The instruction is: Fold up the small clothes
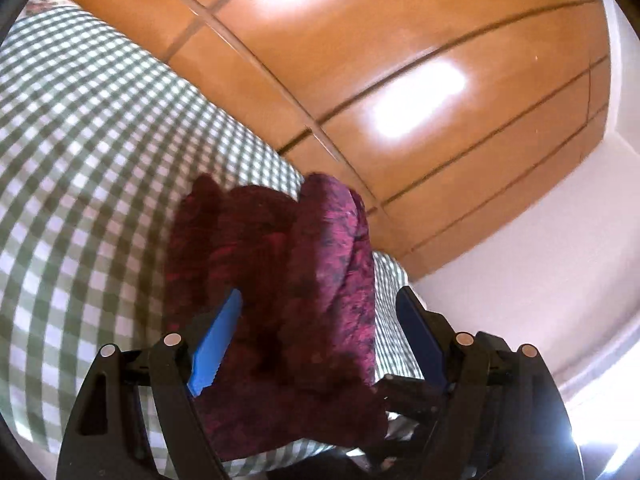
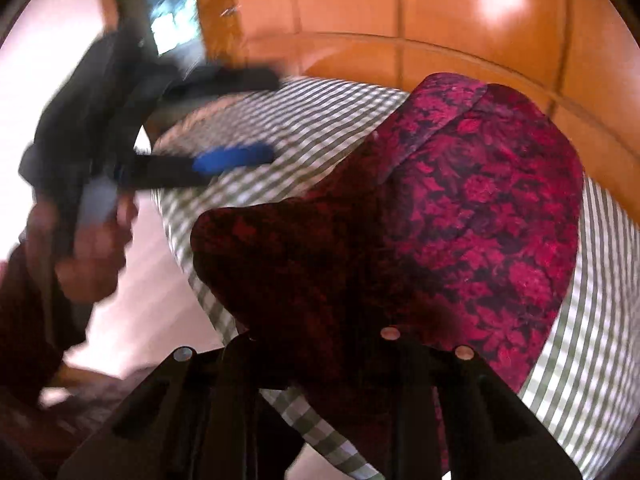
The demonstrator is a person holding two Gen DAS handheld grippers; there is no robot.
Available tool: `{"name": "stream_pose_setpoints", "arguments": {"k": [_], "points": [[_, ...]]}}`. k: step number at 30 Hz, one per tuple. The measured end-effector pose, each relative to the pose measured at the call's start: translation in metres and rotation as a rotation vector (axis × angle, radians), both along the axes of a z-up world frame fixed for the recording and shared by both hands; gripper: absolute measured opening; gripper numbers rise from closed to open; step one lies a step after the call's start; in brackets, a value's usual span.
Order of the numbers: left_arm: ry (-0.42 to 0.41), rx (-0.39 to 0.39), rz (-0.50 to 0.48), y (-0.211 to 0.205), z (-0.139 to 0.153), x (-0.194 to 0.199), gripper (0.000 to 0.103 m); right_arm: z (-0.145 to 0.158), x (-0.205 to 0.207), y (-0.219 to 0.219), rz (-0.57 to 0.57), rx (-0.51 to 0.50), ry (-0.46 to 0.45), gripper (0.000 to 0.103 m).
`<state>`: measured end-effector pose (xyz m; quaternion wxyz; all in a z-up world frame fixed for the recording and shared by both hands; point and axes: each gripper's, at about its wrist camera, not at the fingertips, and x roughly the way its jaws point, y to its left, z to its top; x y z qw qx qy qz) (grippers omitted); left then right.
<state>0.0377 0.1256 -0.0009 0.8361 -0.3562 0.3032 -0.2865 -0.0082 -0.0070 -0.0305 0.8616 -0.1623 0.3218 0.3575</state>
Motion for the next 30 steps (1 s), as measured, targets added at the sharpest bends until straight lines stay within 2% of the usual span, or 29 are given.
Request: {"name": "stream_pose_setpoints", "arguments": {"k": [3, 6, 8, 9, 10, 12, 13, 15, 17, 20, 21, 23, 27, 30], "points": [[0.002, 0.034, -0.085, -0.020, 0.005, 0.011, 0.078, -0.008, -0.010, 0.011, 0.024, -0.083, -0.101, 0.019], [0.021, 0.160, -0.136, -0.048, 0.008, 0.030, 0.078, -0.014, -0.013, 0.015, 0.033, -0.119, -0.152, 0.019], [0.051, 0.221, -0.150, -0.058, 0.004, 0.041, 0.064, -0.015, -0.014, 0.013, 0.025, -0.120, -0.167, 0.019], [0.063, 0.256, -0.149, -0.062, 0.002, 0.046, 0.040, -0.014, -0.012, 0.011, 0.014, -0.115, -0.172, 0.019], [0.077, 0.303, -0.134, -0.063, -0.002, 0.050, 0.029, -0.013, -0.008, 0.012, 0.003, -0.102, -0.170, 0.020], [0.072, 0.298, -0.134, -0.062, -0.004, 0.054, 0.020, -0.007, -0.002, 0.002, 0.005, -0.046, -0.131, 0.037], [0.061, 0.312, -0.125, -0.063, -0.003, 0.053, 0.017, -0.004, -0.001, -0.004, 0.018, -0.014, -0.108, 0.041], [0.048, 0.327, -0.115, -0.064, 0.001, 0.048, 0.015, 0.004, 0.002, -0.021, 0.061, 0.070, -0.020, 0.063], [0.032, 0.339, -0.108, -0.065, 0.002, 0.044, 0.014, 0.015, 0.005, -0.048, 0.110, 0.189, 0.077, 0.074], [0.025, 0.343, -0.092, -0.062, 0.004, 0.036, 0.012, 0.028, 0.010, -0.087, 0.078, 0.325, 0.130, 0.075], [0.021, 0.341, -0.086, -0.061, 0.005, 0.033, 0.011, 0.032, 0.020, -0.107, 0.037, 0.384, 0.151, 0.075], [0.014, 0.333, -0.070, -0.055, 0.008, 0.026, 0.011, 0.030, 0.043, -0.130, -0.069, 0.428, 0.173, 0.074], [0.016, 0.334, -0.032, -0.045, 0.007, 0.008, 0.010, 0.019, 0.077, -0.127, -0.160, 0.403, 0.187, 0.064], [0.031, 0.327, 0.000, -0.035, 0.002, -0.003, 0.010, 0.014, 0.105, -0.105, -0.144, 0.342, 0.182, 0.062]]}}
